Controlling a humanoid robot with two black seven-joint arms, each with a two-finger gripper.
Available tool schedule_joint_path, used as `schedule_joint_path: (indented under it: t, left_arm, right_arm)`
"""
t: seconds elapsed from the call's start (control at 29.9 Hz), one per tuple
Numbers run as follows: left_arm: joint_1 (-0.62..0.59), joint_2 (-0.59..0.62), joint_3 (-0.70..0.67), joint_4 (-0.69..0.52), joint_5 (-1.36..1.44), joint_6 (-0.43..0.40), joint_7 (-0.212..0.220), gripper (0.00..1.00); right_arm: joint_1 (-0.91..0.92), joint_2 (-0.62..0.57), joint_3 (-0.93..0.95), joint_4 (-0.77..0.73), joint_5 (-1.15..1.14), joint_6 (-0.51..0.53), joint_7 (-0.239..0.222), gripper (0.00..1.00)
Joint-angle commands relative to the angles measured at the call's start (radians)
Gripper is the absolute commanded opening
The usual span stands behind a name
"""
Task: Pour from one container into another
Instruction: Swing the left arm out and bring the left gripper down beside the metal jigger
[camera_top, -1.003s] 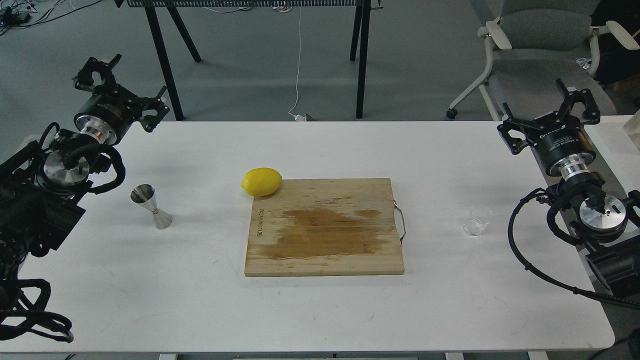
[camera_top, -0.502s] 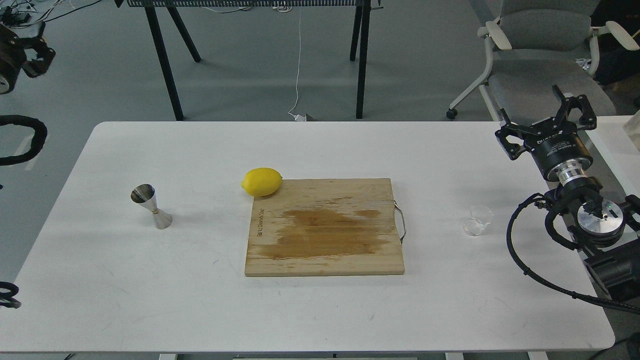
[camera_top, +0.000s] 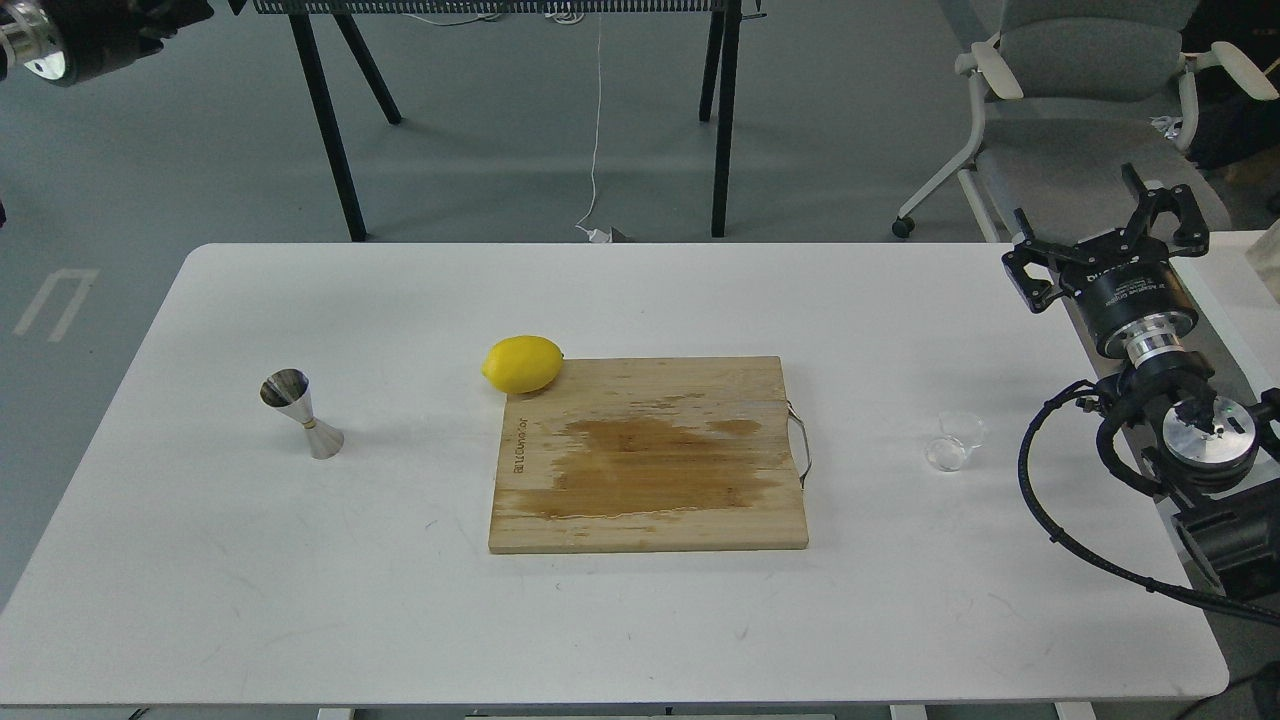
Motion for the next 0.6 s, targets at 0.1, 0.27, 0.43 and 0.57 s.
schedule_joint_path:
  t: [0.1, 0.27, 0.43, 0.57]
  left_arm:
    - [0.060, 0.030, -0.021, -0.190, 0.106, 0.438, 0.000, 0.99]
    - [0.205, 0.036, -0.027, -0.205, 0.160, 0.754, 0.000, 1.00]
    - [0.442, 0.041, -0.127, -0.219, 0.209, 0.901, 0.000, 0.99]
    - [0.590, 0.046, -0.248, -0.266, 0.342, 0.901, 0.000, 0.98]
  right_arm:
    - [-0.023, 0.000, 0.000, 0.002, 0.000, 0.000, 0.003, 1.00]
    - [-0.025, 0.003, 0.001, 0.000, 0.001, 0.000, 0.003, 1.00]
    - [-0.034, 0.011, 0.000, -0.023, 0.000, 0.000, 0.003, 1.00]
    - [-0.033, 0.026, 0.001, -0.044, 0.000, 0.000, 0.003, 1.00]
